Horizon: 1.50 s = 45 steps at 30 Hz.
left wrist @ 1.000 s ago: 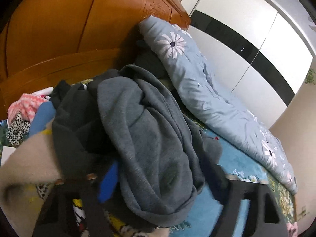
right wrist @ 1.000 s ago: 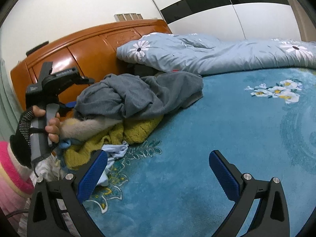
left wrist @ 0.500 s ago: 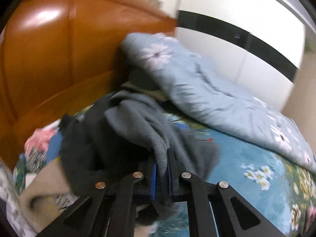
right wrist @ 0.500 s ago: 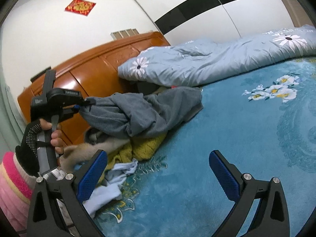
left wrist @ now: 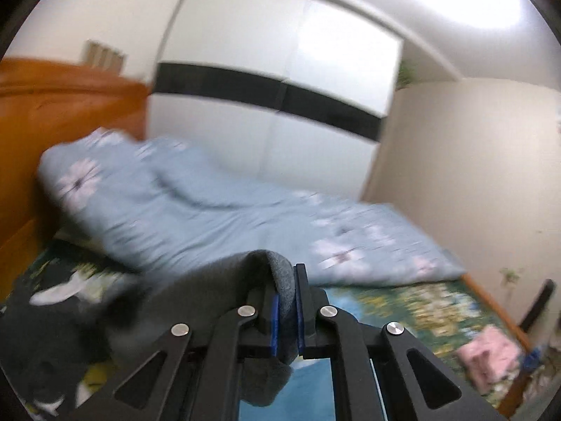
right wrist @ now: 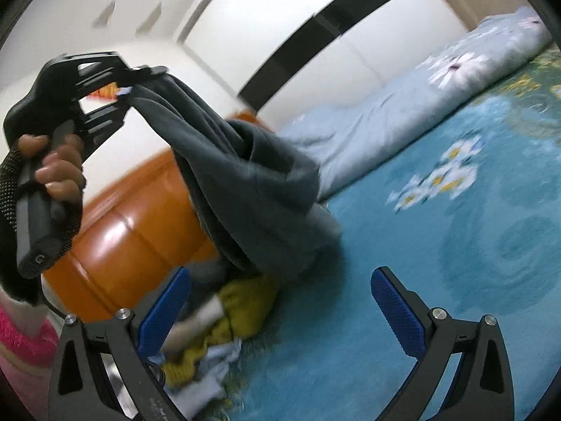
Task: Fold clothes
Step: 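Grasp the grey sweatshirt with the left gripper and pull it from the pile, then lay the grey sweatshirt on the open blanket and open the left gripper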
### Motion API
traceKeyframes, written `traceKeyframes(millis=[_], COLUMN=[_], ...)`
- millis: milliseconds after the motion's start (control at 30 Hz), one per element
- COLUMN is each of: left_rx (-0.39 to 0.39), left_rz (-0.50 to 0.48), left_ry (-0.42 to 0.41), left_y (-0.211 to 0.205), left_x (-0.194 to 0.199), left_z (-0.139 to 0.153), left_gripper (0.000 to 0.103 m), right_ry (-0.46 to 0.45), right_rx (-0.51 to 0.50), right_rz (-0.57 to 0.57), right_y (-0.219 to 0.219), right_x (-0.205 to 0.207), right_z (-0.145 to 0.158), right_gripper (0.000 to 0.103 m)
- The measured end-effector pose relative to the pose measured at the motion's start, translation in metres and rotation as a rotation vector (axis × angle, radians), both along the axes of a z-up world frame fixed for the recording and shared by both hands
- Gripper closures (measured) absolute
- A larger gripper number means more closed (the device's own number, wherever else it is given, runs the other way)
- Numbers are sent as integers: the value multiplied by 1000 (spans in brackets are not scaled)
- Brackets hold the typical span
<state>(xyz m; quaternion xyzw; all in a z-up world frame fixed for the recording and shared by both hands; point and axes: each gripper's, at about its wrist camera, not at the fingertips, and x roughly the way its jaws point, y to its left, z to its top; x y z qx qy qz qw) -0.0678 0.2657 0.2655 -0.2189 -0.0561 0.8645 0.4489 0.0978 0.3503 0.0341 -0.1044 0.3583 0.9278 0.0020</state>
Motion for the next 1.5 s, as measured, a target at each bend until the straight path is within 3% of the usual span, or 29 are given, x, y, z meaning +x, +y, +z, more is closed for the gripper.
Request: traceKeyframes(millis=[133, 267, 367, 500, 633, 767, 867, 900, 933, 1000, 1067, 1133, 1200, 1300, 1500], left_rx=[76, 39, -16, -96, -178, -214, -200, -205, -205, -188, -172, -156, -162, -233, -301], left_rz=[-136, -180, -165, -51, 92, 111, 87, 83, 70, 20, -24, -56, -80, -85, -142], left_ry=[53, 9, -106, -214, -391, -514, -556, -551, -539, -507, -460, -410, -377, -383, -527], left_y=[-4, -10, -14, -28, -56, -96, -120, -125, -125, -117, -102, -85, -63, -31, 7], left_x=[36, 38, 18, -8, -38, -34, -21, -14, -5, 16, 31, 42, 48, 47, 36], left_z=[36, 19, -36, -126, -214, -265, -280, -281, -276, -259, -242, -225, -218, -221, -270], left_gripper=[95, 95, 95, 95, 95, 94, 86, 78, 65, 52, 49, 39, 35, 34, 34], right_ry=[86, 147, 125, 53, -48, -131, -211, -235, -249, -283, -320, -339, -348, -362, -384], right_rx=[9, 37, 113, 205, 248, 188, 96, 60, 27, -15, -34, -52, -63, -79, -149], right_rz=[-128, -257, -340, -380, -393, -422, -431, -431, -425, -422, -424, -420, -413, -402, -330], right_y=[24, 44, 49, 51, 56, 83, 110, 118, 125, 135, 141, 144, 147, 152, 159], right_x=[46, 93, 127, 150, 159, 174, 175, 177, 180, 183, 184, 186, 193, 202, 216], right_z=[18, 31, 36, 34, 19, -2, -23, -32, -39, -50, -58, -59, -62, -66, -83], right_gripper=[0, 0, 0, 0, 0, 0, 0, 0, 0, 0, 0, 0, 0, 0, 0])
